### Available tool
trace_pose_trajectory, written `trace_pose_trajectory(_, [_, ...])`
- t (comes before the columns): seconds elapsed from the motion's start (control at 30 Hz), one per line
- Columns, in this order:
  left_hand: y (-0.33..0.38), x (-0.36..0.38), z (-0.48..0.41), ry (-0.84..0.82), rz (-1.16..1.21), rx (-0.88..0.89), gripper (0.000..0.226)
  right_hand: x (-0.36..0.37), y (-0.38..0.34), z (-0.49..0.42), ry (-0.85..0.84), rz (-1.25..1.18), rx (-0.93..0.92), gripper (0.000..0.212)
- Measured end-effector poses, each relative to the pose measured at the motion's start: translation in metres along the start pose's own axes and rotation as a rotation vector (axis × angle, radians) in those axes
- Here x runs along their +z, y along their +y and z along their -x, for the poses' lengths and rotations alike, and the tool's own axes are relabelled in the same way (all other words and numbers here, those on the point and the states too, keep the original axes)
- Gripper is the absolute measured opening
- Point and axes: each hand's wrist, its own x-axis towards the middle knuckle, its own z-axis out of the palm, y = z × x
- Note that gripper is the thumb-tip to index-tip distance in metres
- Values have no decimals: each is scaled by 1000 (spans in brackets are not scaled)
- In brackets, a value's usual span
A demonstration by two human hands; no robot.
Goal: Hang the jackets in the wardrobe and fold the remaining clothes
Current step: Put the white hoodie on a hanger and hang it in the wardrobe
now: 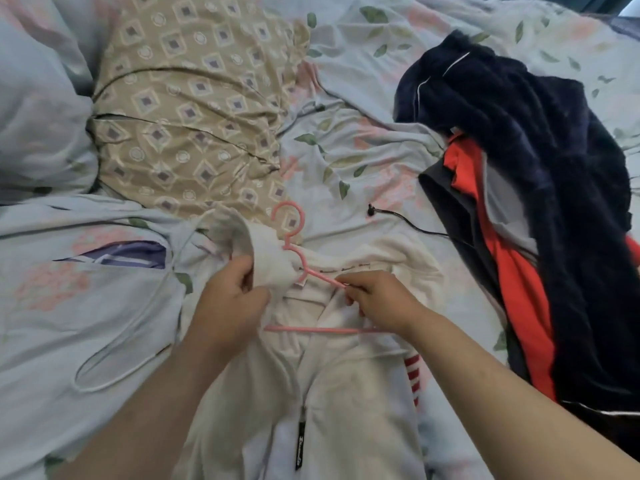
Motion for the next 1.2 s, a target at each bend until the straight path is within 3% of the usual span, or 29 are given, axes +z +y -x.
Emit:
trace_pose_trajectory(0.1, [-21,27,-16,-112,-290,-18,21,-2,12,-6,149,110,73,17])
trace_pose_trajectory(0.17, [-37,38,-13,-56,-444,-11,45,-14,28,11,430,112,152,16])
trace_pose_trajectory(0.2, [-43,42,-9,13,-510,111,50,-19,39,24,583,114,217,16])
trace_pose_trajectory(0.27, [-52,54,5,42,-608,467,36,-24,63,48,799,44,429,21])
trace_pose_trajectory(0.3, [-55,61,10,-47,-633,569,30,-24,73,56,811,-38,560,27])
trace_pose_trajectory(0.37, [-61,80,16,-294,-683,613,28,-17,82,63,665,-193,721,35])
trace_pose_trajectory(0.43, [-64,101,19,-427,-802,579,39,-7,83,61,557,-337,703,17])
trace_pose_trajectory(0.53, [-68,117,14,-411,-918,544,42,-8,75,61,619,-678,639,31])
trace_pose_trajectory(0.67, [-74,116,-1,-376,-967,533,35,-40,69,79,819,-1037,595,5])
trace_pose_trajectory(0.77, [-73,123,2,-412,-967,590,35,-61,54,94,675,-1119,516,9])
trace_pose_trajectory(0.87, [-72,124,18,-393,-869,679,30,-47,17,77,518,-873,335,17])
trace_pose_trajectory(0.97, [-73,101,54,-154,-622,567,32,-11,-19,43,278,-778,350,24])
trace_pose_trajectory(1.03, [-81,80,90,0,-493,312,25,17,-25,30,141,-734,358,22])
trace_pose_trajectory(1.07, [-88,72,109,18,-452,152,16,30,-23,29,175,-599,342,27])
trace_pose_trajectory(1.13, [-104,65,137,-85,-430,-94,6,45,-15,40,429,-286,226,27])
trace_pose_trajectory(1.2, [-118,64,154,-196,-458,-191,8,61,-10,66,515,-139,123,15])
